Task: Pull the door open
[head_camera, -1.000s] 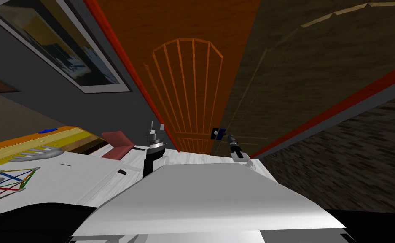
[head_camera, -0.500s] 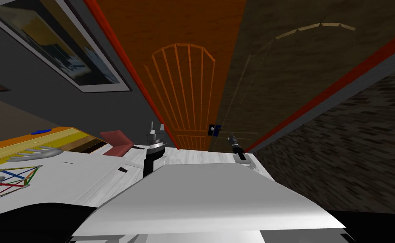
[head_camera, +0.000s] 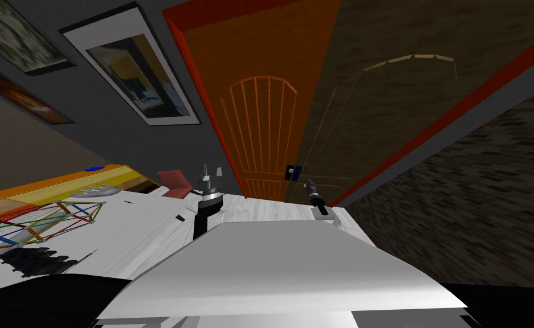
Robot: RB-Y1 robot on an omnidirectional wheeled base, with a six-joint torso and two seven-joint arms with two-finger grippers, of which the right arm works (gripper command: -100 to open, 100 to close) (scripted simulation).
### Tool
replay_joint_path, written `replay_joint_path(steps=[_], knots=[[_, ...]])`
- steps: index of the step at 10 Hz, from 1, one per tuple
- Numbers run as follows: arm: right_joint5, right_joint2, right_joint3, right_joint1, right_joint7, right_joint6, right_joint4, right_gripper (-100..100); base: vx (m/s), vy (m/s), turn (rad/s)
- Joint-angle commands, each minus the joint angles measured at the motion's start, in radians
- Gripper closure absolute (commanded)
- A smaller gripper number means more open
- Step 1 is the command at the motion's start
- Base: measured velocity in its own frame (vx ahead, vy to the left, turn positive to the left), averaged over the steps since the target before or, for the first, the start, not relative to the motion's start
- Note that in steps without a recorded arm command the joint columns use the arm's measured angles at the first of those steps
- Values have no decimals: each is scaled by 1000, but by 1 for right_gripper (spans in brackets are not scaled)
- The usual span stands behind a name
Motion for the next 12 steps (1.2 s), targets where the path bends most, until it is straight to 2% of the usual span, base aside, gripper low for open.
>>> replay_joint_path(steps=[1, 5, 6, 9, 12], knots=[[-5, -12, -29, 14, 5, 4, 14, -100, -35, -25, -188], [-19, -34, -93, 32, 24, 8, 53, -100, 39, -97, -125], [-20, -32, -94, 28, 28, 7, 57, -100, 197, -105, -3], [-17, -13, -70, -2, 34, -3, 56, -100, 209, -21, 92], [-11, 16, -23, -42, 36, -15, 44, -100, 220, 112, 180]])
